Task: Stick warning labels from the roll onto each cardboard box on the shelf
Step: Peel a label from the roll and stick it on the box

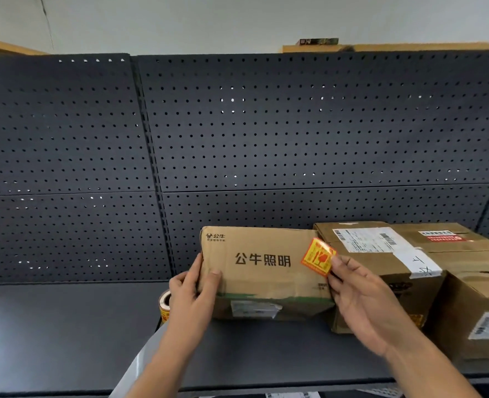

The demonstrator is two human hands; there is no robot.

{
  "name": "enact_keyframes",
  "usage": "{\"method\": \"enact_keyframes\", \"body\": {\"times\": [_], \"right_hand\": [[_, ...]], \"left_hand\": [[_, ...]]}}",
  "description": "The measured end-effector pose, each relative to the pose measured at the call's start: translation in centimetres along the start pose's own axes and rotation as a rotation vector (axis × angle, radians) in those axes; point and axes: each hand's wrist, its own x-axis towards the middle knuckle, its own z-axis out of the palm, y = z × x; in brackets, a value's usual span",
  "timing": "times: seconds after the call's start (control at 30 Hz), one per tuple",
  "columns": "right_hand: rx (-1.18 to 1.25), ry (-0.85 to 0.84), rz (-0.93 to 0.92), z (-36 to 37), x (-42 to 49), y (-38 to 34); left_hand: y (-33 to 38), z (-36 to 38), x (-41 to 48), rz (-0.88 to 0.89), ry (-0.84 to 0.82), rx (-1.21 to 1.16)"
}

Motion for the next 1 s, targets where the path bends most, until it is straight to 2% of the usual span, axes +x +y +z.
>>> {"method": "enact_keyframes", "body": {"times": [0.33, 0.5, 0.77, 0.9, 1.0], "right_hand": [[-0.073, 0.061, 0.184, 1.3, 4.8, -3.6], [-0.152, 0.117, 0.16, 2.4, 6.0, -3.0], [-0.183, 0.134, 0.131, 1.8, 5.6, -2.2], [-0.234, 0.203, 0.04, 1.6, 5.4, -1.9], [-0.274, 0.226, -0.037, 1.7, 4.8, -1.9]], "left_hand": [[3.1, -2.5, 4.4, -0.13, -0.229, 0.179], [2.4, -2.2, 5.0, -0.135, -0.308, 0.144], [0.3, -1.7, 5.5, -0.137, -0.249, 0.216], [1.2, -2.2, 5.1, -0.117, -0.304, 0.202], [1.6, -2.7, 5.0, -0.071, -0.298, 0.309]]}}
